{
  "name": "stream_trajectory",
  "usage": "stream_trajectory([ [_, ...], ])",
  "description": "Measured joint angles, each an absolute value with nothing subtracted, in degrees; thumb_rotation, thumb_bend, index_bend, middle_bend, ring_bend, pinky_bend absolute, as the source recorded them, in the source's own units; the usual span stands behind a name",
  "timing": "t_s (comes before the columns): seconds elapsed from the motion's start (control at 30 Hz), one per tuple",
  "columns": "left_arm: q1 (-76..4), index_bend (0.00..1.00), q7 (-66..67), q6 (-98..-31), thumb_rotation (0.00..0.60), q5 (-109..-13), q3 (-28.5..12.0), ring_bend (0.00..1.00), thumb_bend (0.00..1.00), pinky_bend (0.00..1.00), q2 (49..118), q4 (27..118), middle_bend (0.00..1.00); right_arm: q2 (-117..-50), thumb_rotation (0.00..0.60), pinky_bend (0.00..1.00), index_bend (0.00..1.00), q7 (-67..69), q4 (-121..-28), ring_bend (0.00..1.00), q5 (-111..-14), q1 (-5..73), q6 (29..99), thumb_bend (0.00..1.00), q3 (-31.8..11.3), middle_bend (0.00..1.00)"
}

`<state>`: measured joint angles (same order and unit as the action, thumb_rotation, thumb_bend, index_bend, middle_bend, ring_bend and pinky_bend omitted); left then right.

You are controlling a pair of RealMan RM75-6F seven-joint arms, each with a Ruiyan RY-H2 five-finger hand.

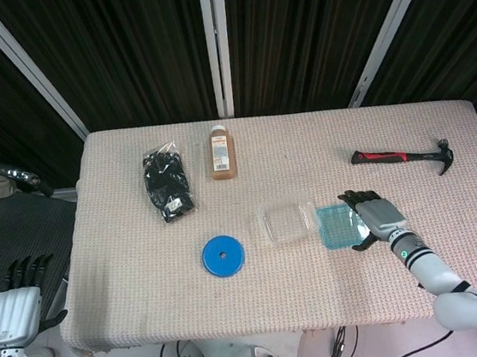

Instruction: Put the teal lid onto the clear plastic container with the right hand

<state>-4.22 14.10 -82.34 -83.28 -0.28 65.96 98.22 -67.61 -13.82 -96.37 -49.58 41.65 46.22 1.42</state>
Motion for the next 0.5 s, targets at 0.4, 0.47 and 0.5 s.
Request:
stream_trajectory([
  [0.4,-3.53,0.1,15.4,-83.26,0.6,-83.08,0.04,0.01,0.0,0.02,65.77,99.56,0.09,-71.69,0.6,0.0,0.0,-0.82,-82.39,0.0,-73.47,39.77,41.91,0.0,2.85,0.11],
  [0.47,-3.49,0.1,15.63,-83.31,0.6,-83.04,0.05,0.01,0.0,0.02,65.67,99.76,0.09,-72.57,0.6,0.0,0.0,0.21,-81.22,0.0,-74.69,39.74,41.34,0.0,2.91,0.12],
  [0.5,-3.48,0.1,15.71,-83.35,0.6,-83.07,0.05,0.01,0.0,0.02,65.65,99.85,0.09,-73.0,0.6,0.0,0.0,0.65,-80.69,0.0,-75.26,39.74,41.08,0.0,2.9,0.12],
])
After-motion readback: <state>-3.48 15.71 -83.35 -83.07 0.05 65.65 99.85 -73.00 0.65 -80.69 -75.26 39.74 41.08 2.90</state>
